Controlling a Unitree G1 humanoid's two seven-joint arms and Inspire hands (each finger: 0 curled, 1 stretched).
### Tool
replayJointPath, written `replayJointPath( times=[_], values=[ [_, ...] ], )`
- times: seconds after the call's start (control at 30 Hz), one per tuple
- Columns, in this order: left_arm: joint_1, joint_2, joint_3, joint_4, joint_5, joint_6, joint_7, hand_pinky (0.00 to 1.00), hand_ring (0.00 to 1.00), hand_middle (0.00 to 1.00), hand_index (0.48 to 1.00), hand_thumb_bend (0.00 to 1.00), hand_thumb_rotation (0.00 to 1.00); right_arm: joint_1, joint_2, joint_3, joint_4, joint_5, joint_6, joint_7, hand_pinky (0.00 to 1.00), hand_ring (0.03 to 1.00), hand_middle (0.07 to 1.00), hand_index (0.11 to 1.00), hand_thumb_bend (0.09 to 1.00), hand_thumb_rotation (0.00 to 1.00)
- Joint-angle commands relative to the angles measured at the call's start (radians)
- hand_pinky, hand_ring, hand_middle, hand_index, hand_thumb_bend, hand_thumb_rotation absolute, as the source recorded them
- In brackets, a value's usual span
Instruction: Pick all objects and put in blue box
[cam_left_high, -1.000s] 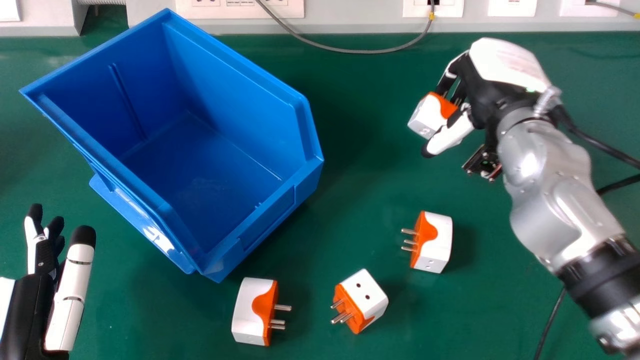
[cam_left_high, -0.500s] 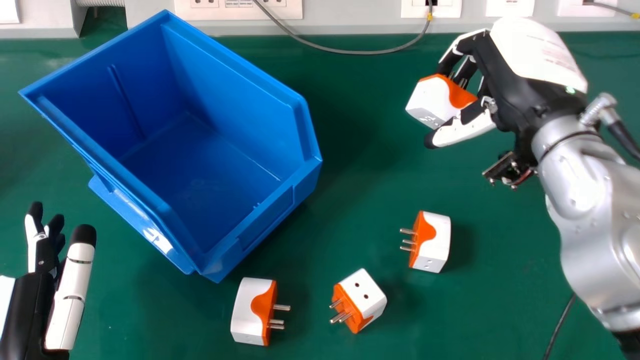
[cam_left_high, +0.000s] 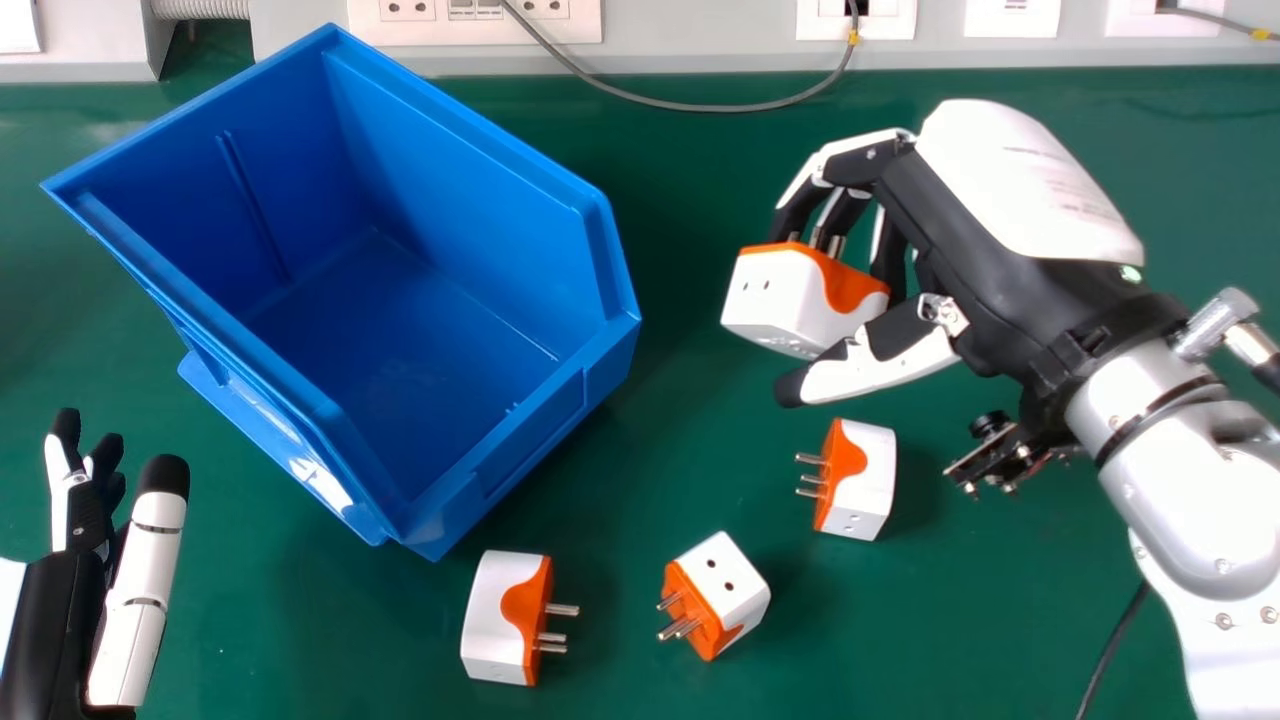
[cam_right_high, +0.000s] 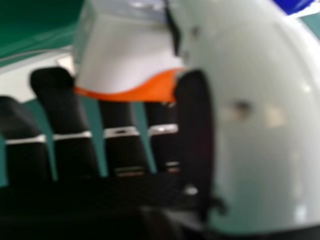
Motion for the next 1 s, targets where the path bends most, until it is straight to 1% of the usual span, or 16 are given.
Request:
replayJointPath(
  times=[0.0,0.1,0.2,0.3,0.47,0.57,0.63,0.7,0.8,0.9,0.97],
  values=[
    [-0.005,0.009,0.000,-0.017,0.012,-0.007,0.007,0.95,1.00,1.00,1.000,0.50,1.00,-0.022,0.018,0.011,-0.045,0.003,-0.029,0.012,0.17,0.359,0.492,0.514,0.502,0.00],
    [-0.008,0.011,-0.001,-0.017,0.015,-0.004,0.006,0.95,1.00,1.00,1.000,0.50,1.00,-0.043,0.038,0.031,-0.034,-0.009,-0.047,0.019,0.16,0.360,0.495,0.507,0.504,0.00],
    [-0.009,0.009,0.000,-0.021,0.011,0.003,0.003,0.95,1.00,1.00,1.000,0.50,1.00,-0.065,0.066,0.051,-0.023,-0.017,-0.049,0.026,0.16,0.360,0.498,0.502,0.505,0.00],
    [-0.012,0.007,-0.002,-0.024,0.009,0.006,0.003,0.95,1.00,1.00,1.000,0.50,1.00,-0.091,0.095,0.075,-0.009,-0.021,-0.055,0.032,0.15,0.344,0.483,0.525,0.501,0.00],
    [-0.012,0.006,-0.003,-0.024,0.005,0.005,0.000,0.95,1.00,1.00,1.000,0.50,1.00,-0.129,0.134,0.110,0.024,-0.022,-0.081,0.031,0.15,0.337,0.477,0.541,0.499,0.00],
    [-0.014,0.006,-0.002,-0.020,0.002,0.002,-0.002,0.94,0.99,1.00,1.000,0.50,1.00,-0.157,0.166,0.139,0.064,-0.018,-0.109,0.023,0.15,0.331,0.472,0.550,0.497,0.00],
    [-0.014,0.006,-0.002,-0.024,0.001,0.005,-0.003,0.94,0.99,1.00,1.000,0.50,1.00,-0.172,0.184,0.150,0.083,-0.019,-0.119,0.022,0.15,0.329,0.470,0.554,0.496,0.00],
    [-0.012,0.003,-0.004,-0.034,0.000,0.013,-0.003,0.94,0.99,1.00,1.000,0.50,1.00,-0.199,0.212,0.171,0.118,-0.024,-0.130,0.014,0.15,0.327,0.468,0.556,0.496,0.00],
    [-0.015,0.003,-0.004,-0.031,-0.001,0.014,-0.005,0.94,0.99,1.00,1.000,0.50,1.00,-0.237,0.245,0.195,0.175,-0.031,-0.150,-0.001,0.15,0.324,0.466,0.557,0.495,0.00],
    [-0.013,0.003,-0.005,-0.038,-0.002,0.017,-0.006,0.94,0.99,1.00,1.000,0.49,1.00,-0.277,0.271,0.218,0.233,-0.043,-0.167,-0.014,0.15,0.321,0.463,0.558,0.495,0.00],
    [-0.013,0.004,-0.004,-0.036,-0.002,0.015,-0.007,0.94,0.99,1.00,1.000,0.49,1.00,-0.305,0.291,0.234,0.272,-0.056,-0.175,-0.020,0.14,0.317,0.458,0.557,0.494,0.00]
  ],
)
